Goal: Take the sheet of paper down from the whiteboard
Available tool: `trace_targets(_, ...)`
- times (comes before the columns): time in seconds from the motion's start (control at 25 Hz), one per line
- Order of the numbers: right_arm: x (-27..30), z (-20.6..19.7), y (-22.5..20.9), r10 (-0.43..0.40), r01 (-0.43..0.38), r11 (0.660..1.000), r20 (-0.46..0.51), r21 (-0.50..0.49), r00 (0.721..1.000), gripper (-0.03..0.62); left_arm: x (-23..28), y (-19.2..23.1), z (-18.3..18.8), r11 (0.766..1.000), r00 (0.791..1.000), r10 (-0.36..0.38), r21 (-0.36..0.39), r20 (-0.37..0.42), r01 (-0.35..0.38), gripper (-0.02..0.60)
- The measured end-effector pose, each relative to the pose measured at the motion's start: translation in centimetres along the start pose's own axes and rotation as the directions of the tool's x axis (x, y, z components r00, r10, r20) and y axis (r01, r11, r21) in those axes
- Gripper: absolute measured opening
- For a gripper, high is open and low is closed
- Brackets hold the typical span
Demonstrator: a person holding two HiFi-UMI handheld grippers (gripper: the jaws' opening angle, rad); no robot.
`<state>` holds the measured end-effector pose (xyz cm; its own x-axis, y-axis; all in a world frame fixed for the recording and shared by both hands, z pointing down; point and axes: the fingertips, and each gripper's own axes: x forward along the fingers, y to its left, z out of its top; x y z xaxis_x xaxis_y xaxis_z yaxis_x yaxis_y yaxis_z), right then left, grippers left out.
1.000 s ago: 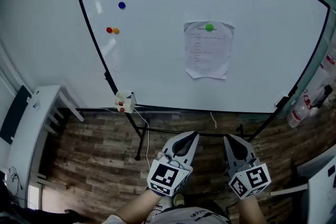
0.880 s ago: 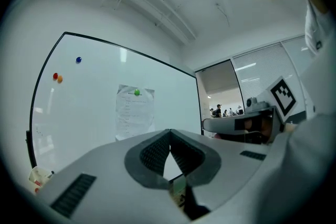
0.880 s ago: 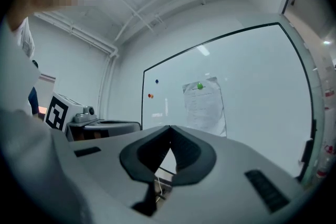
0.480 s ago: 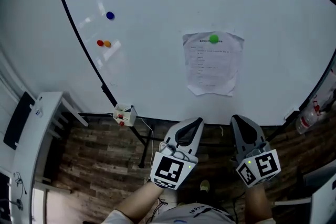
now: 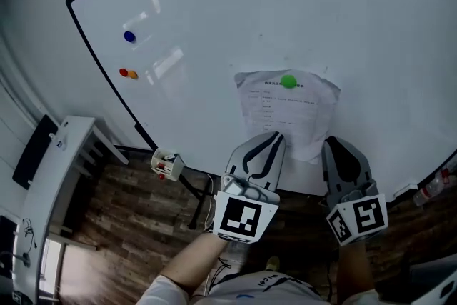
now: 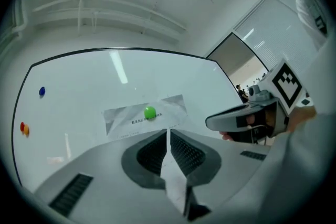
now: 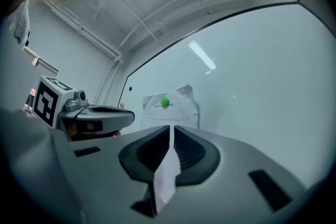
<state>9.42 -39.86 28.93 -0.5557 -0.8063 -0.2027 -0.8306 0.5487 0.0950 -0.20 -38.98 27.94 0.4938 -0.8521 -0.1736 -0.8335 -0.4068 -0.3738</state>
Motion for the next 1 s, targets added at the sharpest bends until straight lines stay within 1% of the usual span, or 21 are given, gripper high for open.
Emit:
trace_targets(0.12, 1.3, 0.1, -1.5, 0.007, -0.007, 1.0, 0.009, -0.013, 1.0, 0.019, 2.3, 0.9, 1.1, 0.997, 0.999, 0.039, 0.066, 0.003, -0.039, 0.017)
trace_targets(0.2, 1.9, 0.3, -2.0, 0.008, -0.007, 1.0, 0.015, -0.029, 1.0, 0.038, 3.4, 1.5, 1.7, 0.992, 0.998, 0.066, 0.103, 0.009, -0.066, 0.024)
trace_targets(0.28, 2.4, 0.6, -2.2, 0.008, -0.007, 0.998, 0.021, -0.055, 1.0, 0.061, 4.2, 2.2, 2.1, 0.988, 0.994, 0.104, 0.115, 0.023, -0.106, 0.082)
trace_targets(0.4, 2.8, 0.7, -2.4, 0.002, 0.0, 0.996, 0.023, -0.093, 1.0, 0.071, 5.2, 3.3, 2.5, 0.975, 0.988, 0.154, 0.155, 0.033, -0.157, 0.114)
trace_targets(0.52, 3.1, 0.5, -3.1, -0.02, 0.021, 0.995, 0.02, -0.095, 1.0, 0.074, 6.3, 3.8, 2.7, 0.967, 0.986, 0.163, 0.197, 0.017, -0.163, 0.126)
trace_targets(0.64, 3.3, -0.1, -3.5, -0.035, 0.036, 0.995, 0.008, -0.088, 0.999, 0.075, 7.1, 4.0, 2.7, 0.961, 0.985, 0.171, 0.221, 0.003, -0.167, 0.129)
trace_targets(0.84, 3.6, -0.7, -3.9, -0.034, 0.033, 0.998, -0.006, -0.058, 0.999, 0.077, 7.9, 4.1, 2.8, 0.959, 0.985, 0.17, 0.23, 0.0, -0.165, 0.13)
trace_targets(1.0, 3.8, -0.3, -4.2, -0.034, 0.034, 0.998, 0.003, -0.055, 0.999, 0.078, 8.2, 4.1, 2.9, 0.957, 0.985, 0.17, 0.236, 0.004, -0.166, 0.129)
